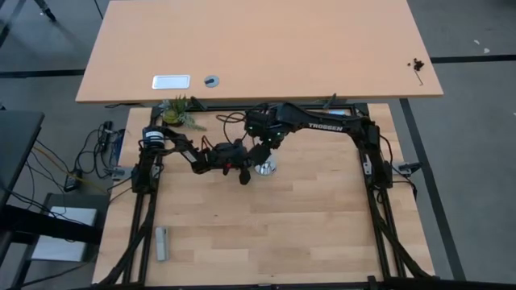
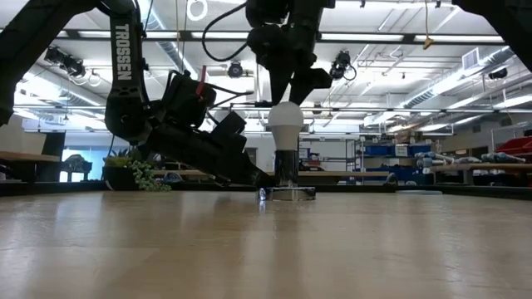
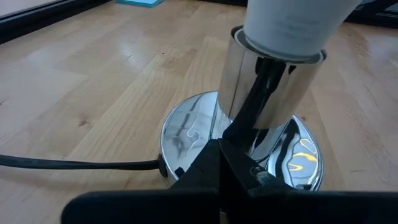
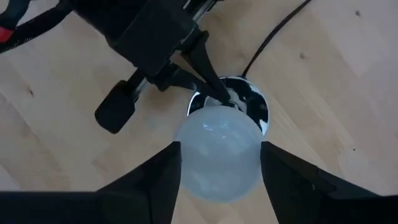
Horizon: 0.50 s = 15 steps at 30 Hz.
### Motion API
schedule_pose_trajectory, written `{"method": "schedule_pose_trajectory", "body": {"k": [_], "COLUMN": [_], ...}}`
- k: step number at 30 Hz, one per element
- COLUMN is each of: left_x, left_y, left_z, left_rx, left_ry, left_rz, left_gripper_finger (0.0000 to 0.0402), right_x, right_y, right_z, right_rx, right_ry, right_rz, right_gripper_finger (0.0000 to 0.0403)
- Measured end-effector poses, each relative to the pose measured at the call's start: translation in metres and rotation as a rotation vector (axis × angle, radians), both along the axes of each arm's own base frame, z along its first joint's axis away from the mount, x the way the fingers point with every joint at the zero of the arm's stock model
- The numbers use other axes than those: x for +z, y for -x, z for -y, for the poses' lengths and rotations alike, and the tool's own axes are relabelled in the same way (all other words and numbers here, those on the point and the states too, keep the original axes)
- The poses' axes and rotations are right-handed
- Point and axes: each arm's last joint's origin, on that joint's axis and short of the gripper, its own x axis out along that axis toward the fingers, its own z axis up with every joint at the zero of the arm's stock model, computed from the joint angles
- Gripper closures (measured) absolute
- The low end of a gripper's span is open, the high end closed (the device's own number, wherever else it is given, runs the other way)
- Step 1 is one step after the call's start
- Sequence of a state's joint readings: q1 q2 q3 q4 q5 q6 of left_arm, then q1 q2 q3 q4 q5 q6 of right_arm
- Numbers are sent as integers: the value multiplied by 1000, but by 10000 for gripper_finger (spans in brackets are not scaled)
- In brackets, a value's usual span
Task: Screw lightbulb
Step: Insert the white lightbulb into the silver lamp
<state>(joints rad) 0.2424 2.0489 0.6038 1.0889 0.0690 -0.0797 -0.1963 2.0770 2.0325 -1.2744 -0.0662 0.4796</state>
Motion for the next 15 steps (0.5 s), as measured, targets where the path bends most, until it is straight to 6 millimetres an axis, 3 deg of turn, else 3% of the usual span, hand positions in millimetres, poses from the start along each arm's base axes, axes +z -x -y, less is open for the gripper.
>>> {"method": "schedule_pose_trajectory", "body": {"k": [4, 8, 15], "left_x": [0, 0, 0], "left_y": [0, 0, 0], "left_z": [1, 1, 0], "left_rx": [-9, -9, -9], "left_ry": [3, 3, 3], "left_rz": [1, 0, 1], "left_gripper_finger": [401, 401, 401], "right_x": [12, 28, 28], "right_y": [-3, 1, 4], "right_z": [2, 1, -1], "right_rx": [94, 324, 729], "right_ry": [25, 105, 235], "right_rz": [42, 57, 11], "right_gripper_finger": [170, 157, 143]}}
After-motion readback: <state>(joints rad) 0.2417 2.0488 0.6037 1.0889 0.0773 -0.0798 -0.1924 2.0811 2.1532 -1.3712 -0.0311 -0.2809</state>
